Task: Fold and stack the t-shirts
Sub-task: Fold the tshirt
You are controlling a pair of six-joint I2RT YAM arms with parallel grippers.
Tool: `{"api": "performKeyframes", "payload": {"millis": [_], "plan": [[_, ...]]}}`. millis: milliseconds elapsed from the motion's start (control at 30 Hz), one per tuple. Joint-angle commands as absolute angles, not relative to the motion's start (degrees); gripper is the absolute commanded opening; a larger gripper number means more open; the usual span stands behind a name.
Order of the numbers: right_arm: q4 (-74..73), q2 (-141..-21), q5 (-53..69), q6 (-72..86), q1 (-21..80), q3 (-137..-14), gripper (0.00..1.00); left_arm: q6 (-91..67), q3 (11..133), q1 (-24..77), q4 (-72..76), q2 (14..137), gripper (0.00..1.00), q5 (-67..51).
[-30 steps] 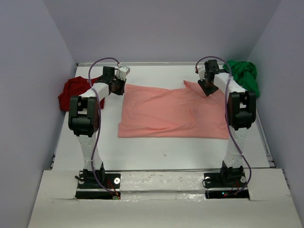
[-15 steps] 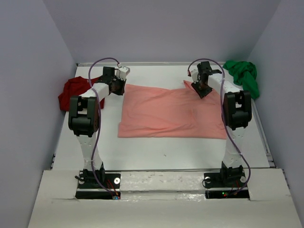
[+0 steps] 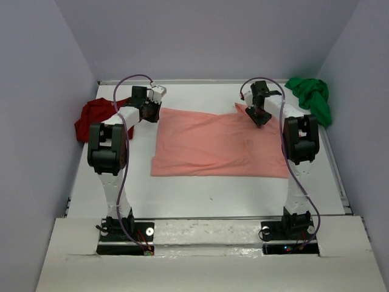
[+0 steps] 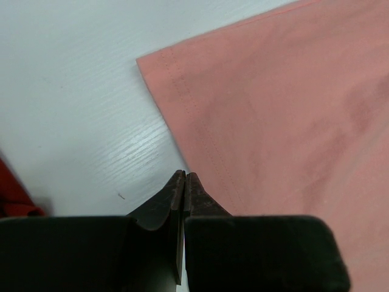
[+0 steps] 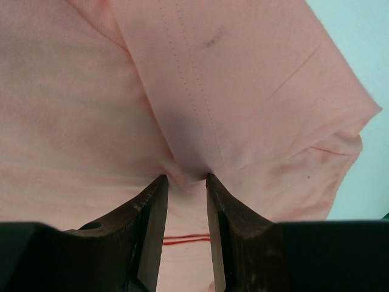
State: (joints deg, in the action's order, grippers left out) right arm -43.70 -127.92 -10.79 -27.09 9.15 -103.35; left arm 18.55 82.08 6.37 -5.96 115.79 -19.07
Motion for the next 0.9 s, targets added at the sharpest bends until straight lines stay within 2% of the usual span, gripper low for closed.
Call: {"api": "performKeyframes", "payload": {"millis": [0,100,233,333,367,533,867], "plan": [[-41.3,-127.0,-13.3,-26.9,9.4,-105.2,0.37,18.9,81.5,6.4,-5.1,114.1,0.11,-19.9],[-41.1,-126.9,-13.6,-26.9,9.4,-105.4,0.36,18.9,81.4,6.4,-5.2,114.1,0.11,-20.0],[-41.0,-127.5,-14.4,-26.6,9.4,-105.6,0.31,19.0,81.2,6.4,-5.2,114.0,0.11,-20.0],[-41.0,-127.9,-14.7,-26.5,9.4,-105.8,0.21,19.0,81.0,6.4,-5.1,113.9,0.11,-20.1],[-41.0,-128.0,-14.7,-26.5,9.4,-105.7,0.14,19.0,81.0,6.4,-5.1,113.9,0.11,-20.2],[-41.1,-128.0,-14.8,-26.4,9.4,-105.6,0.00,19.2,80.9,6.4,-5.1,113.9,0.11,-20.4],[-40.9,-126.6,-14.9,-26.3,9.4,-108.0,0.00,19.3,80.7,6.4,-4.9,113.6,0.11,-20.3]]}}
